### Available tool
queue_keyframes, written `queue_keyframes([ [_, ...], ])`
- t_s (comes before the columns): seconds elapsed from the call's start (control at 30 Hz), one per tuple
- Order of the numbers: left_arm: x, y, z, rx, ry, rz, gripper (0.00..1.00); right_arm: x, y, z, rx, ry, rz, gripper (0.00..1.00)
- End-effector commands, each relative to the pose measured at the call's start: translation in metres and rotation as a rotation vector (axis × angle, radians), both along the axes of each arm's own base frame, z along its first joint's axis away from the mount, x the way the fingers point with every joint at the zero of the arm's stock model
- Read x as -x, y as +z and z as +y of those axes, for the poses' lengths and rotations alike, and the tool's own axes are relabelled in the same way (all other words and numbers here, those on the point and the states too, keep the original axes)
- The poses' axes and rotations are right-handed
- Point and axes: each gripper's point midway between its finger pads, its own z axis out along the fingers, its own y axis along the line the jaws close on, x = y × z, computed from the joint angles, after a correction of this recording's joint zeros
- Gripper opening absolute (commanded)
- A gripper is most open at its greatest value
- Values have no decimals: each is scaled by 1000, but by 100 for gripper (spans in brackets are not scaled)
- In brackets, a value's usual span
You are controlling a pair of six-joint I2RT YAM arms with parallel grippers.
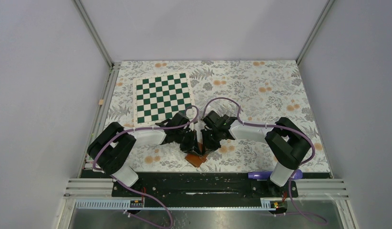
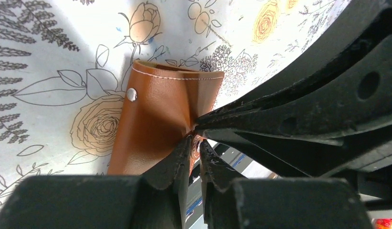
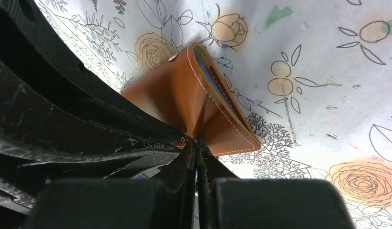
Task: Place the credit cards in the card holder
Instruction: Close the card holder at the corner of the board.
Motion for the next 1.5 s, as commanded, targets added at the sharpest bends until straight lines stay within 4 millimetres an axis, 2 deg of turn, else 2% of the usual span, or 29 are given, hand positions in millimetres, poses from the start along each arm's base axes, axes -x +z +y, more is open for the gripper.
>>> queue_keyframes([
  [0.0, -1, 3, 1, 0, -24, -20, 12, -6, -6, 0, 22, -1, -13, 2],
  [0.1, -1, 2, 1, -7, -28, -18, 10, -6, -6, -1, 23, -1, -12, 2],
  [0.2, -1, 1, 6, -46, -27, -23, 17, -6, -5, 0, 22, -1, -12, 2],
  [0.3, -2, 3, 9, -63, -31, -34, 18, -6, -5, 0, 21, 0, -12, 2],
  [0.43, -1, 4, 6, -45, -40, -28, 10, -5, -6, 0, 22, 0, -10, 2],
  [0.57, 2, 5, 2, -9, -46, -9, 7, -5, -6, 0, 22, 1, -10, 2],
  [0.63, 2, 7, 0, 3, -47, -11, 0, -6, -5, 0, 20, 0, -12, 2],
  [1.1, -17, 24, 3, -23, -34, -145, 0, -8, 0, -1, 16, -4, -31, 2],
  [1.43, -15, 23, 1, -6, -48, -137, 0, -9, 2, 0, 13, -7, -37, 2],
  [1.47, -14, 21, 1, -8, -46, -128, 5, -9, 2, 0, 13, -8, -38, 2],
])
